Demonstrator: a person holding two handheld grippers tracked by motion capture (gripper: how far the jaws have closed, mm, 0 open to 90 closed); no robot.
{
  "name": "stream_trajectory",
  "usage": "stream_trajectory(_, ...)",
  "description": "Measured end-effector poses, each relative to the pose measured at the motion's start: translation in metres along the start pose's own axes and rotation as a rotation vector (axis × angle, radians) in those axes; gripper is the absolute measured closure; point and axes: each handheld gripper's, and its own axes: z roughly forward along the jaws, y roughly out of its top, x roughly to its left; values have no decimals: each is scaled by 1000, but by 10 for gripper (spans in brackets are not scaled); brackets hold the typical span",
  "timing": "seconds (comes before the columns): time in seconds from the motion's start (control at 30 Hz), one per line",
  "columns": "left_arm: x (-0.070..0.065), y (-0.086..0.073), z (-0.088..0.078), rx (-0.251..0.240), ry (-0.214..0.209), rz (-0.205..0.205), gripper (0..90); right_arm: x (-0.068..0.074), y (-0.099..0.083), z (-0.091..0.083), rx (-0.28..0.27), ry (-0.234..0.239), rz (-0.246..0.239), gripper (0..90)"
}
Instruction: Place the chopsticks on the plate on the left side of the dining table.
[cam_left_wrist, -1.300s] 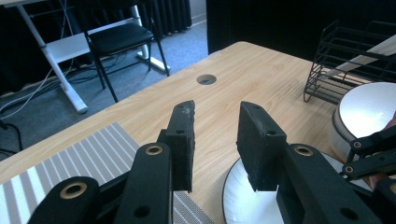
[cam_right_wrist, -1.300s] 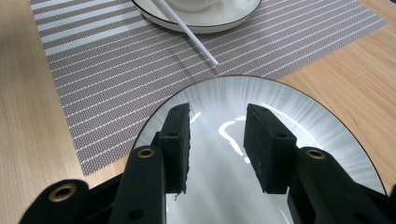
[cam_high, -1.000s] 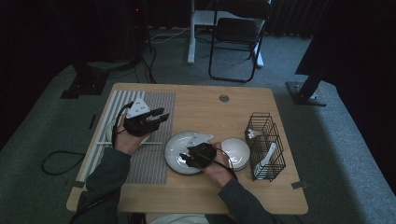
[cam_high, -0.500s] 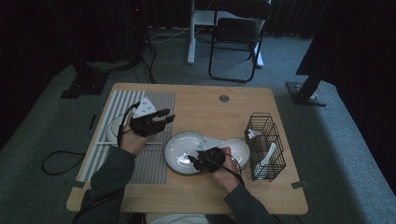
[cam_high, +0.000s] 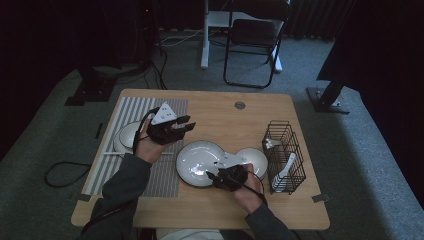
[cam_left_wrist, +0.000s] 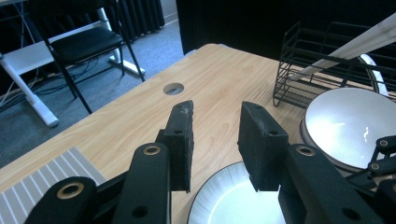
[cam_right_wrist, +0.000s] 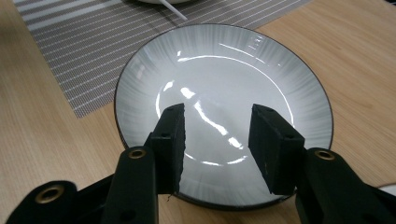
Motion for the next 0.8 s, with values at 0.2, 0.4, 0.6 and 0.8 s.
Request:
stream_trajectory(0.2, -5, 5, 7, 2, -17, 11, 653, 2, -8, -4, -7, 1, 14, 555)
stream_trajectory(0.4, -10, 9, 14, -2, -36, 21, 652, 2, -15, -5, -5, 8, 31, 554)
stream_trajectory(0.6, -13, 12, 20, 0, -50, 26, 649, 3, -22, -10, -9, 9, 49, 553)
stream_trajectory(0.8, -18, 16, 27, 1, -65, 35, 649, 4, -27, -12, -6, 12, 52, 548)
